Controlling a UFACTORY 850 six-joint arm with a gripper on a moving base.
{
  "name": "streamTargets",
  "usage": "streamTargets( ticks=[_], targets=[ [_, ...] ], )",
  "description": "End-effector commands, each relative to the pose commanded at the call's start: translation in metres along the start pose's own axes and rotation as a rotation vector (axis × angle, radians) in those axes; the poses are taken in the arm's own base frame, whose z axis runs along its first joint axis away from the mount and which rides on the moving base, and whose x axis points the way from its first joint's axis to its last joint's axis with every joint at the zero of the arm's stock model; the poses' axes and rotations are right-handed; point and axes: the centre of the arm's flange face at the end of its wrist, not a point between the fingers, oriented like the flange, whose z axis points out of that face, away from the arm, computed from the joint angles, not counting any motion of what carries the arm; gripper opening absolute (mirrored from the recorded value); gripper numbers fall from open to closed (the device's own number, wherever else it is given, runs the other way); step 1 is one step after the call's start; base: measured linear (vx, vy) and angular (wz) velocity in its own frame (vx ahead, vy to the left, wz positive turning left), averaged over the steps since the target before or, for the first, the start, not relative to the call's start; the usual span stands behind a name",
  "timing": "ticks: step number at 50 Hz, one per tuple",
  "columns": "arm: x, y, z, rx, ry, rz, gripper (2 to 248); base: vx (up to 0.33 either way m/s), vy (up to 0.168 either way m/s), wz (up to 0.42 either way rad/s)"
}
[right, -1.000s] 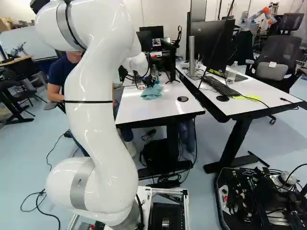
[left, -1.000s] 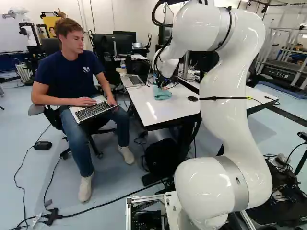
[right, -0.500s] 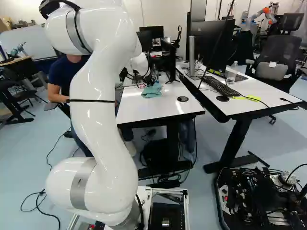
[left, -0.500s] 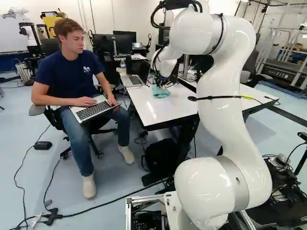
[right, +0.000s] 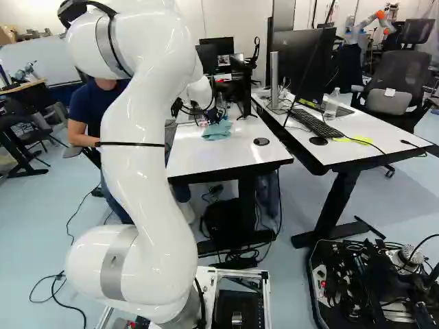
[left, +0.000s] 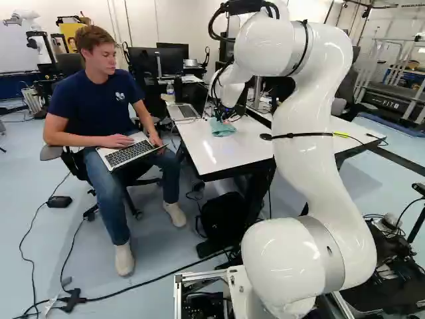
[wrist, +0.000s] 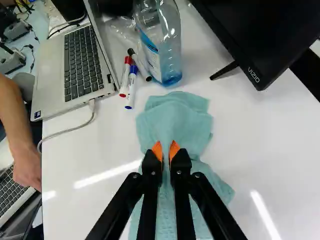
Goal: Clean the table with the green towel
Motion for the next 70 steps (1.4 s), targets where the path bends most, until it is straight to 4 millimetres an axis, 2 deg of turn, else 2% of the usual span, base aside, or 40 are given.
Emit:
streamTargets(
  ticks=[14,70],
  targets=[
    [-0.006,0.001,0.011,-0.002,-0.024,0.000,36,0.000,0.000,0.000],
    [-0.011,0.001,0.011,-0.002,-0.077,0.000,36,0.000,0.000,0.000]
  ],
)
